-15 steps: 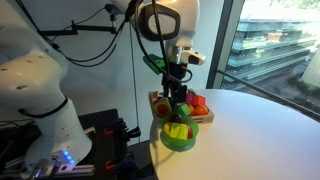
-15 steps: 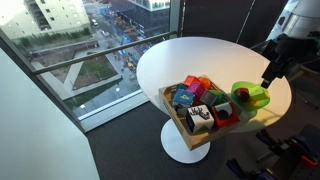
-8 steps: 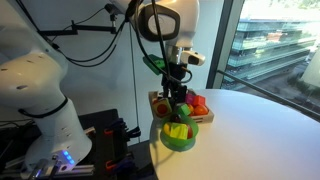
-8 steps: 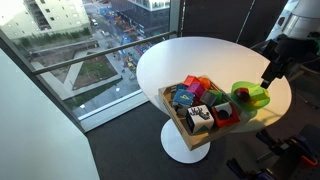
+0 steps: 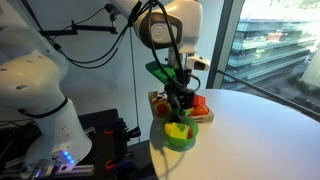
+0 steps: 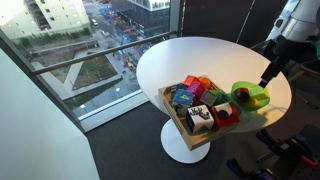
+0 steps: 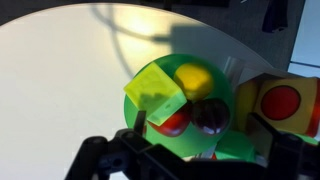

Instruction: Put the yellow block on the table

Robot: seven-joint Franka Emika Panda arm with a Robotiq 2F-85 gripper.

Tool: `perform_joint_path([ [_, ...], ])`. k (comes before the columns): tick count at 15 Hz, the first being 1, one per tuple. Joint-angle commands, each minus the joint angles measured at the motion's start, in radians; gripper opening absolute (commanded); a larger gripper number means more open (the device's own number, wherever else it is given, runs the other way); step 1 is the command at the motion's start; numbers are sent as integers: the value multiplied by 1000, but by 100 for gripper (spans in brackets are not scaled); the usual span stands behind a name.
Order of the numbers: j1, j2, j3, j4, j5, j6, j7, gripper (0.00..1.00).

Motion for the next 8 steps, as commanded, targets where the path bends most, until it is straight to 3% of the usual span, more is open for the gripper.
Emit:
perform_joint_path([
  [1, -12, 38, -22, -9, -19, 71, -93, 100],
  [8, -15, 122, -33, -36, -22, 238, -204, 100],
])
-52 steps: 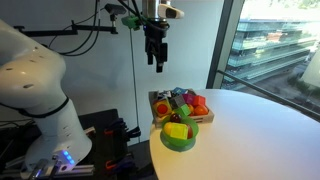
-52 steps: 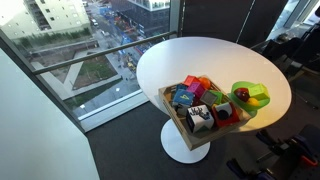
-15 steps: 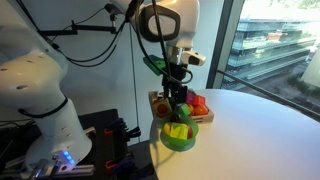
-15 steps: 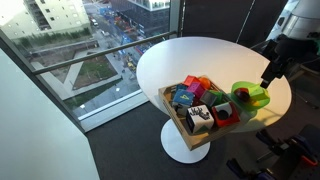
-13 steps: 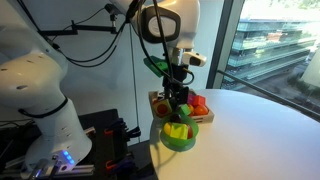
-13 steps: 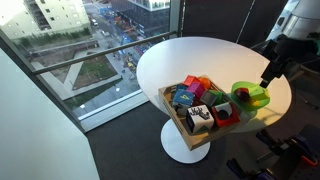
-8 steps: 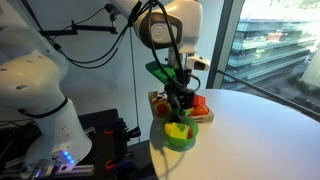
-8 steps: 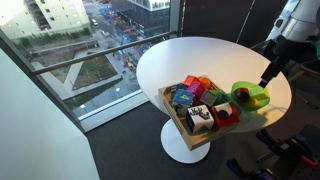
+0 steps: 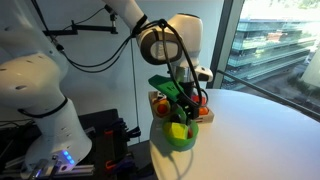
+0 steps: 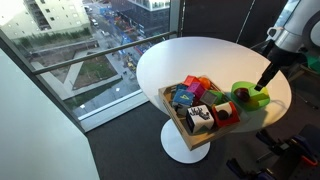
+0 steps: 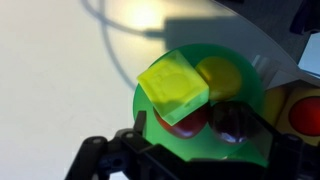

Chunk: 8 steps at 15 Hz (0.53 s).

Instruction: Put the yellow block on the table

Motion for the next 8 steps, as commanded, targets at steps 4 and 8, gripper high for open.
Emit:
perform_joint_path([
  [4, -10, 70, -1, -17, -18, 113, -89, 100],
  [8, -15, 103, 0, -15, -20, 135, -110, 100],
])
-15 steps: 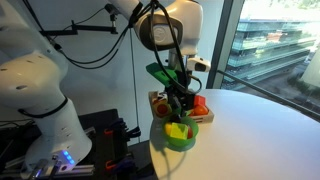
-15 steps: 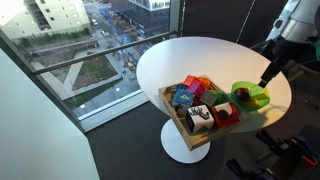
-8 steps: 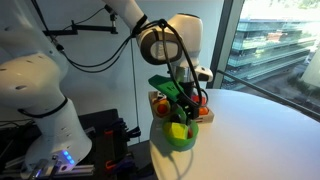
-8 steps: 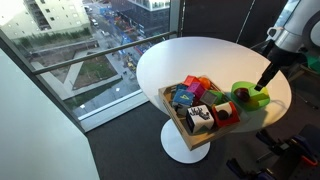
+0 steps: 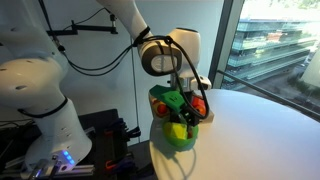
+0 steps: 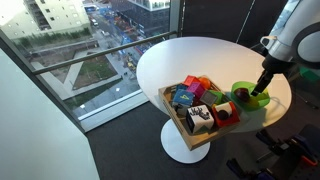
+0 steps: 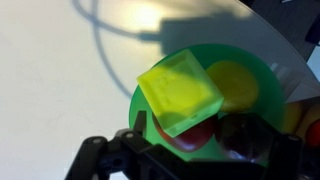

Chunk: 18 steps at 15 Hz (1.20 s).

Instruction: Put the yellow block on the table

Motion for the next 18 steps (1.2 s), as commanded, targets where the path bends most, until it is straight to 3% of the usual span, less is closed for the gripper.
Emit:
perform_joint_path([
  [1, -16, 21, 1, 1, -17, 26, -34, 75],
  [2, -18, 25, 1, 3, -21, 27, -29, 73],
  [7, -27, 20, 2, 23, -20, 4, 12, 34],
  [18, -44, -33, -17, 142, 74, -116, 36, 16],
])
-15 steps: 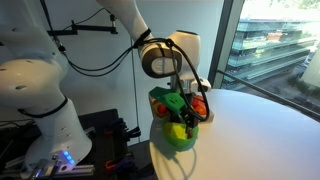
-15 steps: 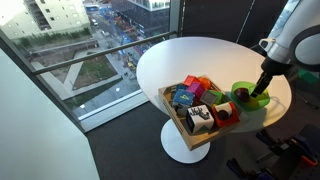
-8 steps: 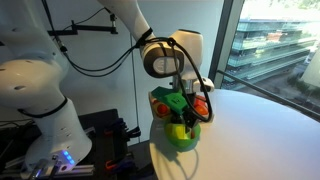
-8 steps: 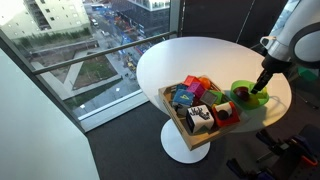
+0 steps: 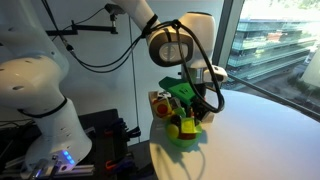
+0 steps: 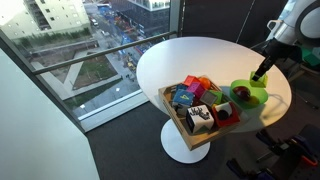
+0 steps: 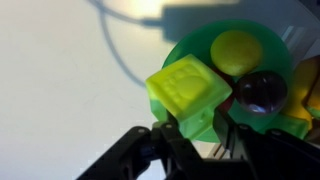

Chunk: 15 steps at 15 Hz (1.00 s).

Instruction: Put the yellow block on the table

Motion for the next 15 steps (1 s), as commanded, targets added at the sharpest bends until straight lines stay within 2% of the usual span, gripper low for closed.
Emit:
perform_joint_path([
  [1, -10, -6, -6, 63, 23, -62, 41, 16],
  [3, -10, 13, -6, 99, 16, -66, 75, 3],
  [5, -9, 29, -4, 126, 12, -69, 107, 0],
  [6, -10, 33, -4, 136, 11, -71, 118, 4],
  [7, -9, 35, -3, 140, 13, -71, 125, 26],
  [9, -9, 35, -3, 142, 16, -78, 124, 29],
  [10, -9, 33, -3, 140, 21, -82, 118, 35],
  [15, -6, 16, -4, 134, 48, -135, 83, 74],
])
